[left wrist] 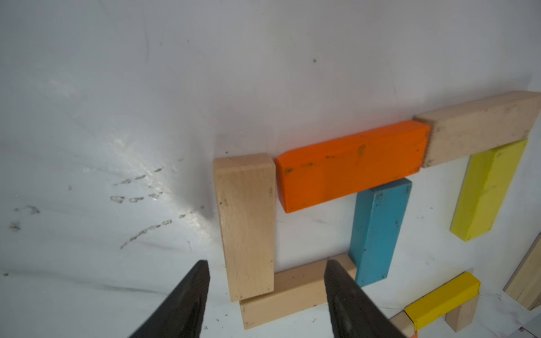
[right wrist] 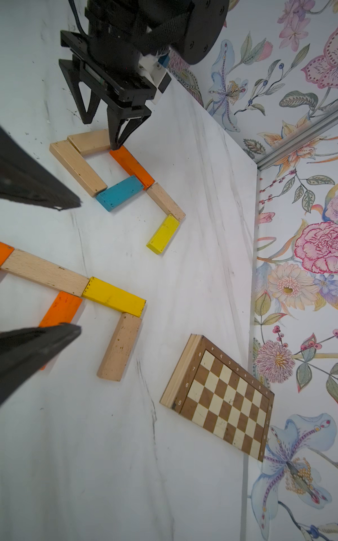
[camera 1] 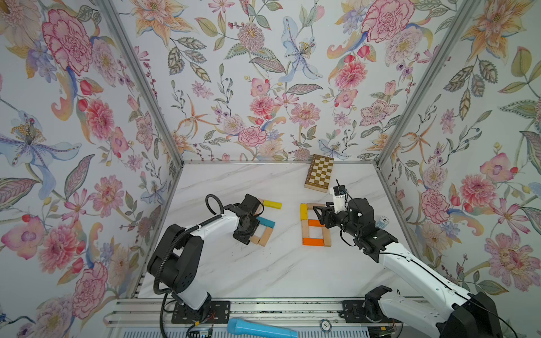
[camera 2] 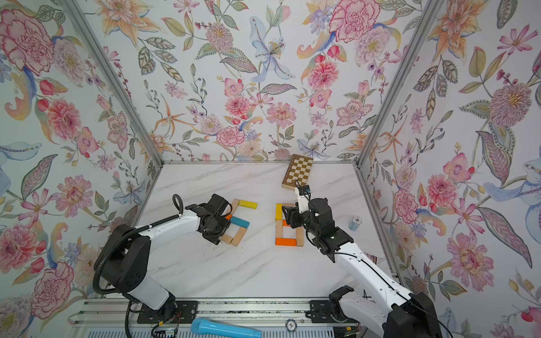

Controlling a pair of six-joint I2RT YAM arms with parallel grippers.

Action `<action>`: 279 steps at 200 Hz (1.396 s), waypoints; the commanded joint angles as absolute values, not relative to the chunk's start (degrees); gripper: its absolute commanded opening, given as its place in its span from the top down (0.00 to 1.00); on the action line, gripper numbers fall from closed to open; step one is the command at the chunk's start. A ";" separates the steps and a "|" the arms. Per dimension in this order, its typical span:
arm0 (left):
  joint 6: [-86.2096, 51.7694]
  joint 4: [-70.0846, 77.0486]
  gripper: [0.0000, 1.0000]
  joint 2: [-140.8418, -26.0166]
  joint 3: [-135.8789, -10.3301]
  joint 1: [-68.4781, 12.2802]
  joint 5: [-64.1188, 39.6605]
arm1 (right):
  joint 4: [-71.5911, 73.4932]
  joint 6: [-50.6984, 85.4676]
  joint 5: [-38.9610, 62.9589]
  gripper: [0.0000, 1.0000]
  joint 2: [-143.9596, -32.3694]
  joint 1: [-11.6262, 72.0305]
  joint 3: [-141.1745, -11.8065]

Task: Assemble the number 6 with building blocks
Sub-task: Assemble the building block at the center of the board, then reset both arms

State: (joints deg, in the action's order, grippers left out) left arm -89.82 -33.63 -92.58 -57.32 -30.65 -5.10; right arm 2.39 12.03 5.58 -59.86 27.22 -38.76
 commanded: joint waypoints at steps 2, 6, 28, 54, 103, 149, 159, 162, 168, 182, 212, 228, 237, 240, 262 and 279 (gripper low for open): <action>-88.41 -36.09 0.28 -89.12 -58.71 -31.34 -4.11 | 3.57 12.65 6.80 0.36 -60.21 26.98 -38.84; -88.11 -36.27 0.27 -87.82 -58.79 -31.30 -4.05 | 3.60 12.74 6.84 0.36 -60.19 27.06 -38.92; -85.14 -36.96 0.24 -84.38 -58.81 -31.08 -3.54 | 3.41 13.14 6.77 0.36 -60.60 27.41 -39.46; -76.83 -35.74 0.18 -81.13 -58.25 -28.78 -2.72 | 2.82 14.01 5.82 0.36 -61.39 28.60 -40.42; -56.90 -31.97 0.01 -78.49 -57.04 -20.26 -6.12 | 2.33 15.68 0.82 0.21 -62.05 31.02 -41.75; -35.27 -24.10 0.01 -73.23 -56.32 -10.81 -8.78 | 1.12 14.55 -7.26 0.01 -61.85 27.02 -42.86; -30.57 -24.62 0.01 -73.39 -58.55 -9.01 -8.20 | 0.72 14.21 -8.19 0.01 -61.94 24.06 -42.98; -29.07 -24.68 0.01 -73.53 -59.22 -8.67 -7.70 | 0.52 14.16 -8.10 0.01 -62.03 23.10 -43.06; -26.17 -24.92 0.01 -73.80 -60.66 -8.04 -5.74 | -0.16 14.06 -7.88 0.01 -62.27 21.40 -43.46; -18.99 -23.38 0.01 -73.65 -62.17 -7.56 -1.51 | -0.35 13.83 -8.12 0.01 -62.51 16.84 -43.27; -3.65 -6.56 0.01 -69.58 -51.96 -6.71 3.57 | 4.31 9.23 -11.25 0.01 -59.78 10.11 -37.93; -1.15 -1.12 0.01 -68.25 -47.19 -3.67 -1.13 | 8.26 8.35 -11.08 0.01 -58.29 5.99 -33.58; -0.25 2.57 0.01 -67.67 -43.51 -1.92 -2.86 | 10.95 7.78 -11.48 0.01 -57.34 4.39 -30.77; -0.04 3.87 0.01 -67.41 -42.12 -1.59 -2.16 | 11.82 7.43 -11.91 0.01 -57.07 4.05 -29.78; 0.86 19.05 0.01 -66.25 -30.36 0.89 1.09 | 19.36 5.42 -13.42 0.01 -56.26 1.65 -23.13; -0.44 32.64 0.01 -65.94 -21.71 4.90 -0.58 | 25.17 5.38 -11.93 0.01 -57.71 -0.91 -18.98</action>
